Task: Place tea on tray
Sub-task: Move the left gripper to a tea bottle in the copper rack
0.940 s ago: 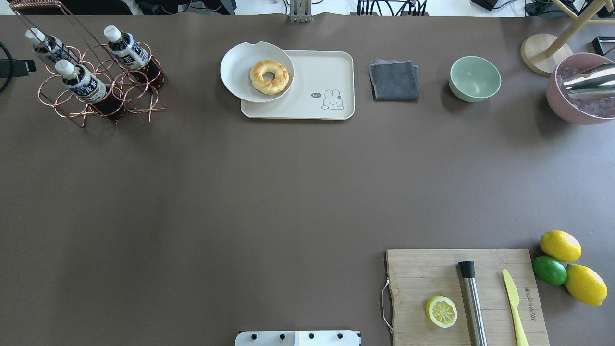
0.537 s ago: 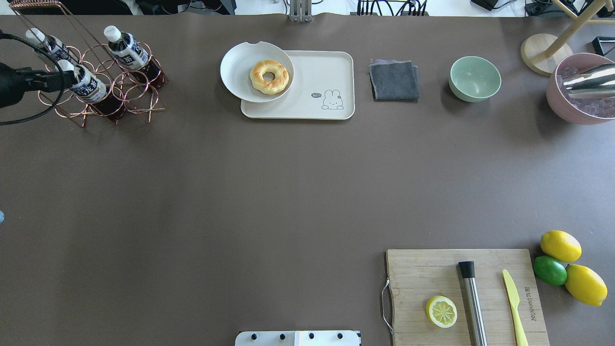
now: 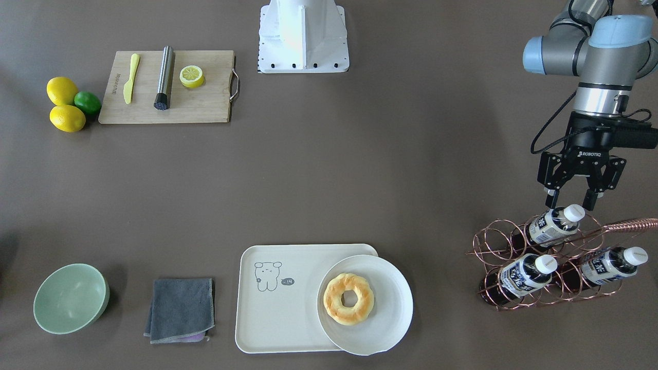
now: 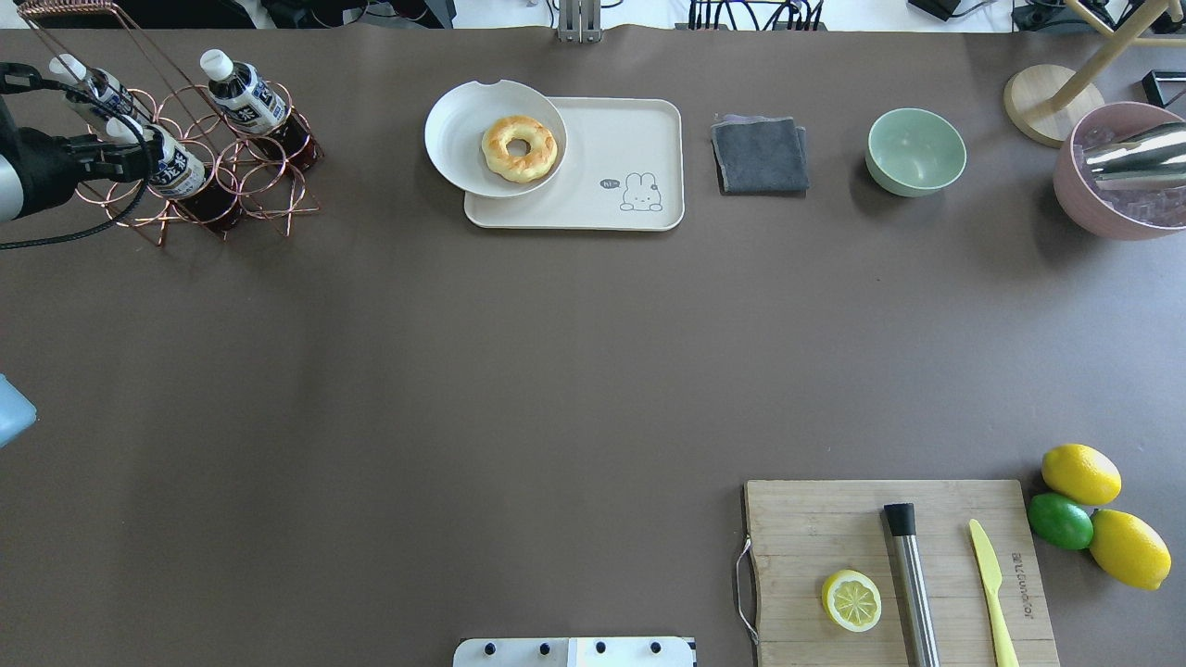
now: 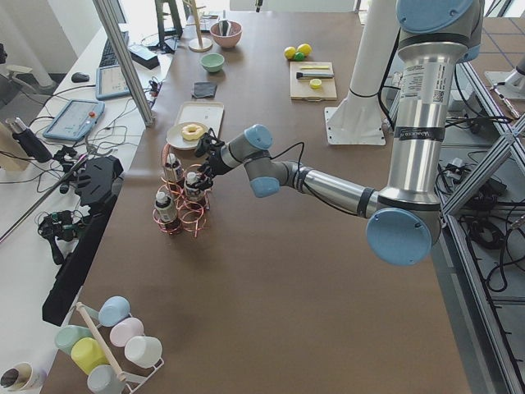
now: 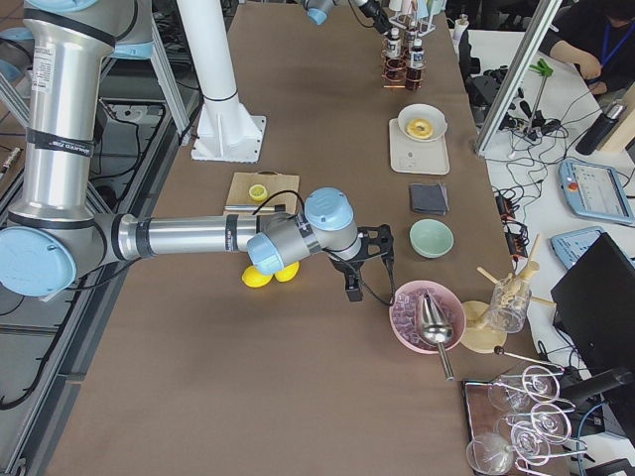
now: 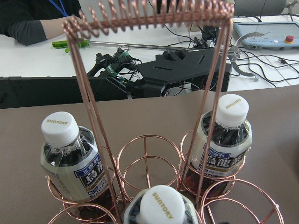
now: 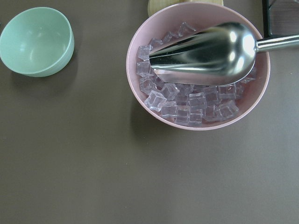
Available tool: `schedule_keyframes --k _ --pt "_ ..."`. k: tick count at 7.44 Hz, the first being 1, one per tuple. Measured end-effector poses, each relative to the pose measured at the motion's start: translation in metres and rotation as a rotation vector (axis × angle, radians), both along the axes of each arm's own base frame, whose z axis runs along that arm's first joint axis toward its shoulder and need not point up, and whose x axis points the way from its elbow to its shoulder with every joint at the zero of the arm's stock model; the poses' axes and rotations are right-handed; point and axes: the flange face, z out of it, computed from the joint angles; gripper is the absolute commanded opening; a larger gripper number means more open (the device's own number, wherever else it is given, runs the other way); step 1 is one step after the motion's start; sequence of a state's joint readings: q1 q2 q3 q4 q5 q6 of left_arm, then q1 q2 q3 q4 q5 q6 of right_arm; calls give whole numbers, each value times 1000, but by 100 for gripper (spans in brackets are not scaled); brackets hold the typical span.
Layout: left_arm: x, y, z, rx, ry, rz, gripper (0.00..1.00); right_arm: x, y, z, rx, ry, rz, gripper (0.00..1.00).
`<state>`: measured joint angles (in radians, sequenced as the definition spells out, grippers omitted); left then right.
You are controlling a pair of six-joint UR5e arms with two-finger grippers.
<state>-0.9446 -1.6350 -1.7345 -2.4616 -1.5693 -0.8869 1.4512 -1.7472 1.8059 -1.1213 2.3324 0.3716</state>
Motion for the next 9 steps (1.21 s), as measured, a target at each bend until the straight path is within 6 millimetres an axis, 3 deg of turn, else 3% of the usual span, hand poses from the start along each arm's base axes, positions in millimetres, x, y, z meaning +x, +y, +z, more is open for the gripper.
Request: schedule_keyframes --k 2,9 --pt "3 -3 3 6 7 3 54 0 0 0 0 0 -1 100" --pt "-2 -10 -7 25 18 -13 56 0 0 -1 4 0 -1 100"
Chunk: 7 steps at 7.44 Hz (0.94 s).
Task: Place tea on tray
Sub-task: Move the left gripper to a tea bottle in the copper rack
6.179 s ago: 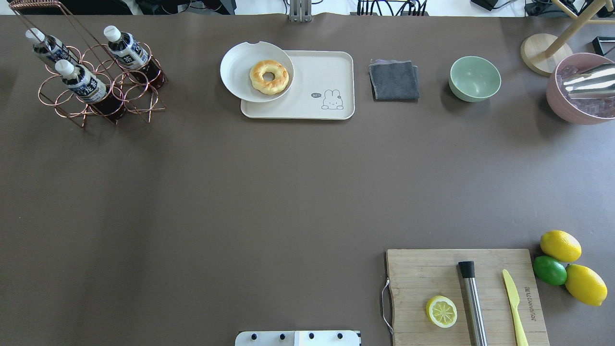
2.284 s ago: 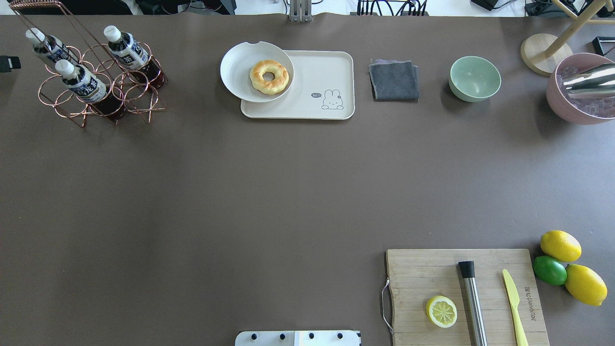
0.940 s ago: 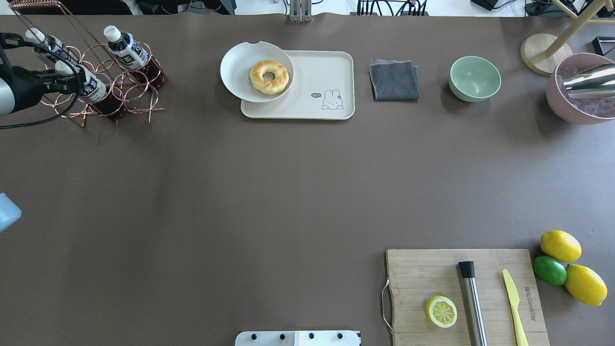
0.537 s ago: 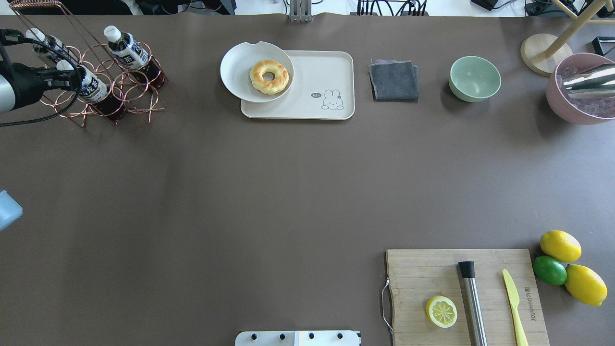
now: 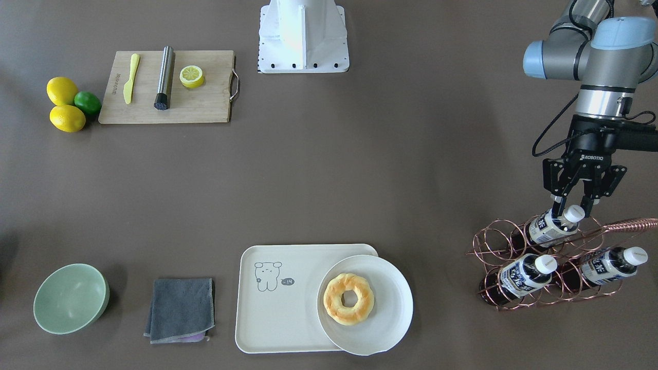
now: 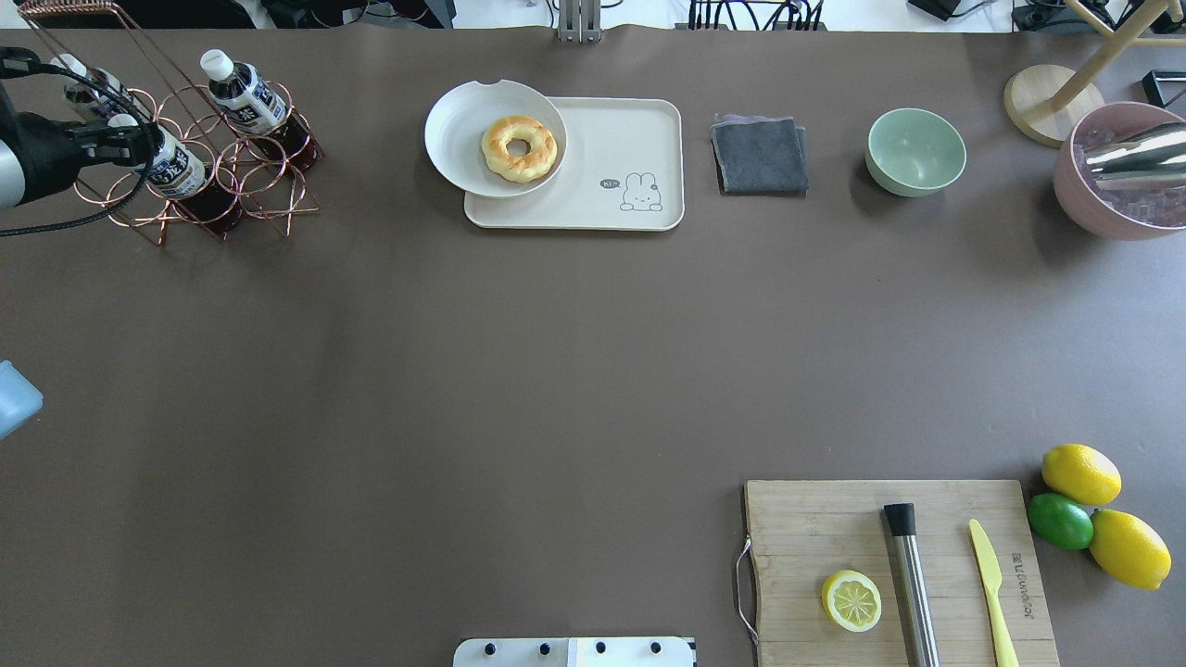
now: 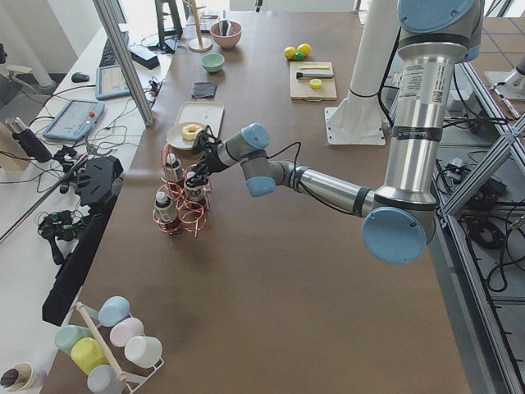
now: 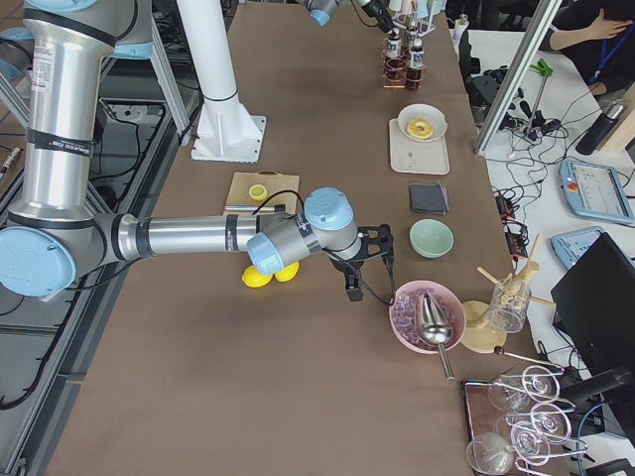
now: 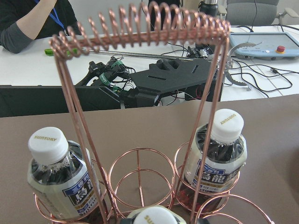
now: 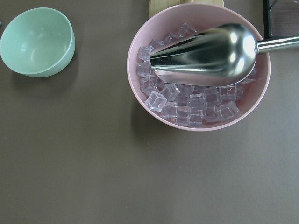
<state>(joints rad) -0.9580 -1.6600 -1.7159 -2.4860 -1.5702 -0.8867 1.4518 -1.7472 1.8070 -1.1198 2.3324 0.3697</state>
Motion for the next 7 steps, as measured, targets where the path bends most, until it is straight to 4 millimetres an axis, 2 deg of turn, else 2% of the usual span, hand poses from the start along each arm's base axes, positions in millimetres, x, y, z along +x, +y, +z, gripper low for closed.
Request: schedule_keyframes --k 5,6,7 --pt "-4 -3 2 -3 -3 -9 56 0 0 0 0 1 1 100" --pt "-4 -3 3 -5 -4 -9 52 0 0 0 0 1 0 100" --pt "-4 -3 5 -8 -6 -9 24 0 0 0 0 1 0 100"
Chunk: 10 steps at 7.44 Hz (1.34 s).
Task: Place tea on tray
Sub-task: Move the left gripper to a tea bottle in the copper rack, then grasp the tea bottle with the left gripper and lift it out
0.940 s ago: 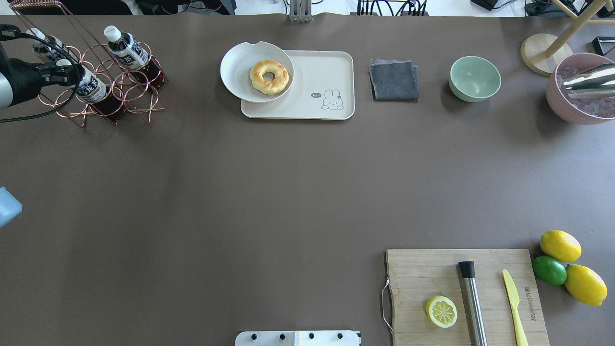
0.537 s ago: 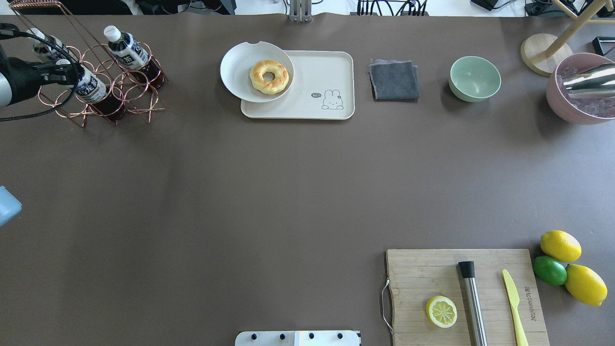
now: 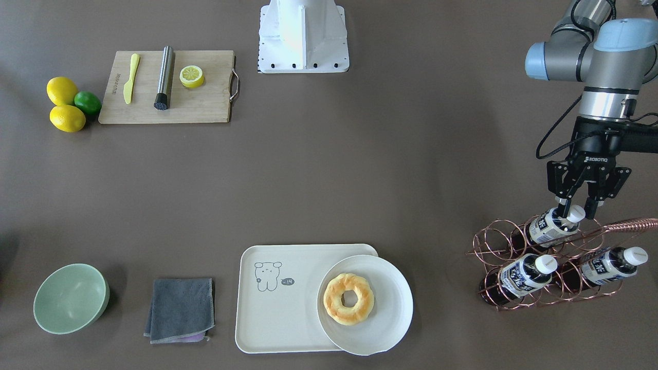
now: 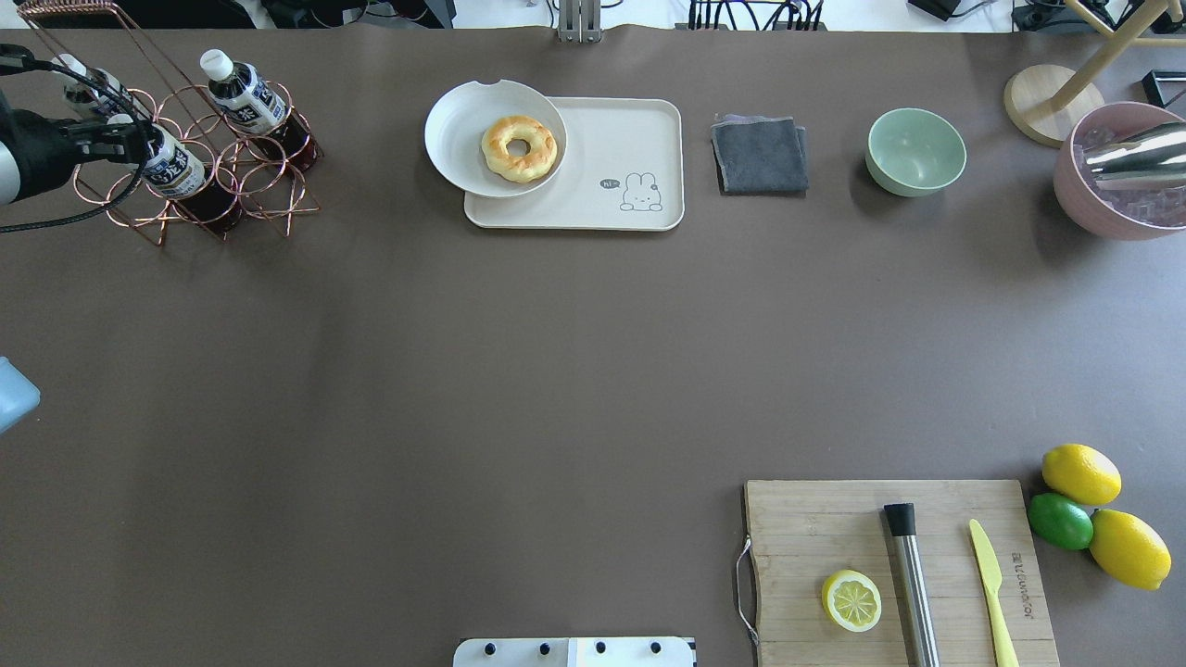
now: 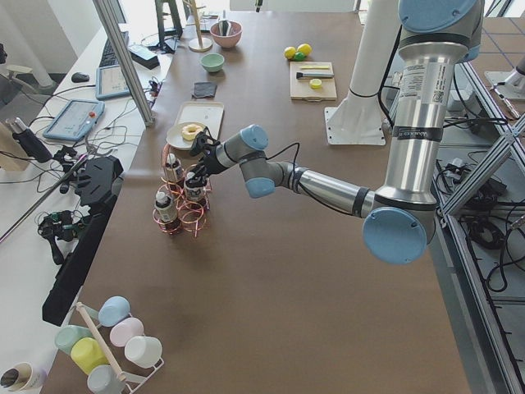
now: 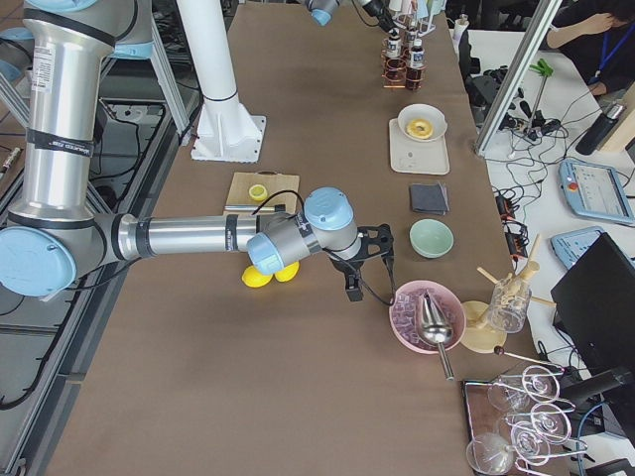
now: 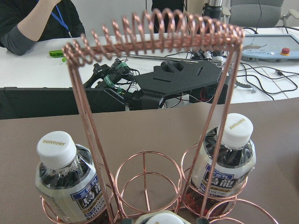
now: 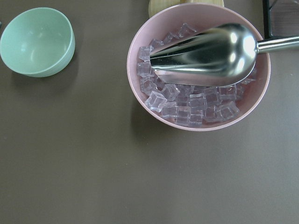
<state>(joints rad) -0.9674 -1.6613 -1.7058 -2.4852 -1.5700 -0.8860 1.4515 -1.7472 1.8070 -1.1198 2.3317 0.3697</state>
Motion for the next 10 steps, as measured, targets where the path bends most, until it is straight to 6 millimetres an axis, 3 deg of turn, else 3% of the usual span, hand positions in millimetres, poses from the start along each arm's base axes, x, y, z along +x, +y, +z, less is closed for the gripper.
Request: schedule_keyframes --k 1,4,5,7,8,10 --pt "0 0 1 -1 -1 0 0 0 0 0 0 0 0 100" --pt "-11 -7 -10 13 13 -16 0 0 0 0 0 0 0 100" --pt "-27 -16 -22 18 35 -15 0 0 0 0 0 0 0 100" --pt "-90 -35 -57 -1 95 23 0 0 0 0 -1 0 1 100" --pt "-118 -33 -77 -2 102 52 0 0 0 0 -2 -1 2 100" --pt "-145 -13 -114 -3 106 87 0 0 0 0 -2 -1 4 100"
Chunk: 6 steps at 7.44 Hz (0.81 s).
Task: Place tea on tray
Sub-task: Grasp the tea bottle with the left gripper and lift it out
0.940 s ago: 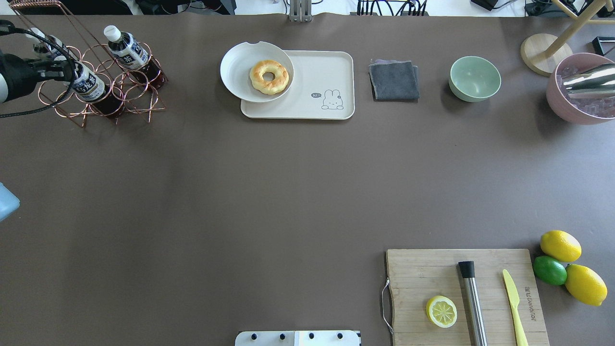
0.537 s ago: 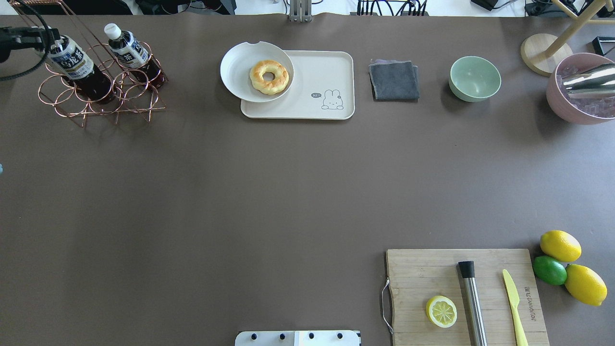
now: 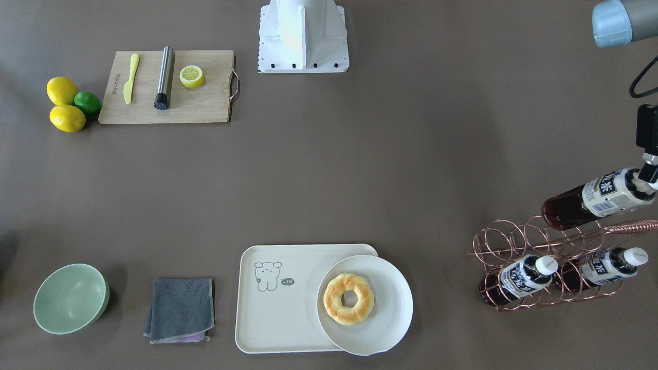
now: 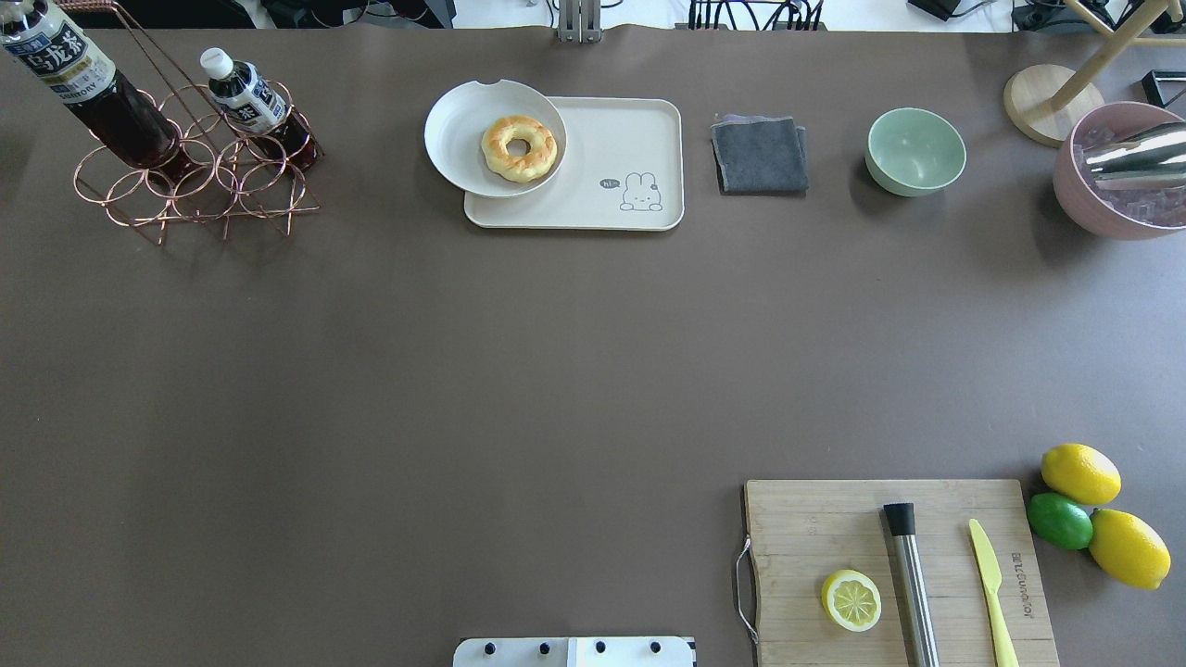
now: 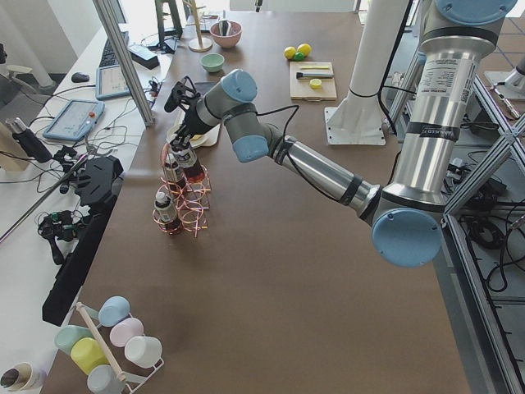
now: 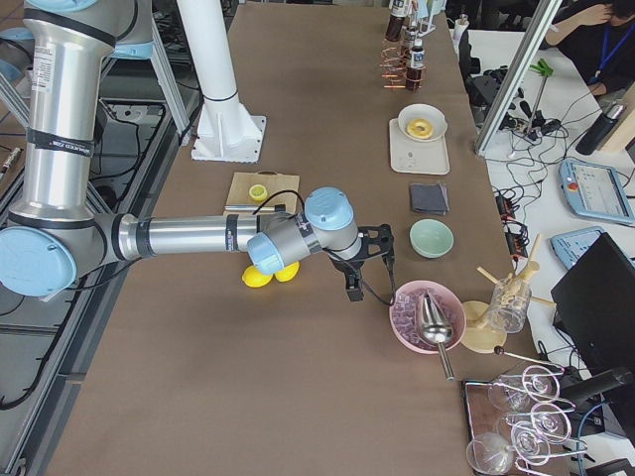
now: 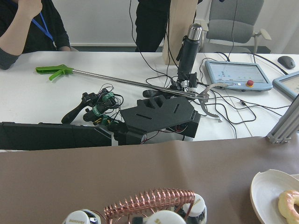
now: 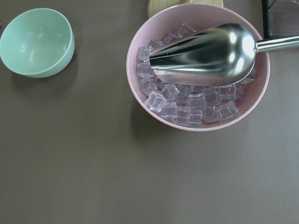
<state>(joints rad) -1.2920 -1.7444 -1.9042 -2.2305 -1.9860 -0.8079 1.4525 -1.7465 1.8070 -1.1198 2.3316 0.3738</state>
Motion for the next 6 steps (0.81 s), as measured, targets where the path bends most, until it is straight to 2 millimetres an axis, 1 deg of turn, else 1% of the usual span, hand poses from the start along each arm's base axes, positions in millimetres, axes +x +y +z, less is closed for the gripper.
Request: schedule_keyframes --k 1,2,3,4,5,6 --pt "-3 7 -14 6 3 7 0 0 0 0 0 0 0 100" --pt "2 12 -24 23 2 22 0 0 0 0 0 0 -1 100" --pt "25 20 -41 70 -8 74 0 -1 0 0 0 0 -2 100" --pt "59 29 -65 141 -19 126 0 -1 0 0 1 -1 -3 100" --pt "101 41 -89 203 -20 173 0 -1 0 0 2 0 -3 100" --pt "148 55 -112 256 -14 207 0 -1 0 0 2 0 -3 100"
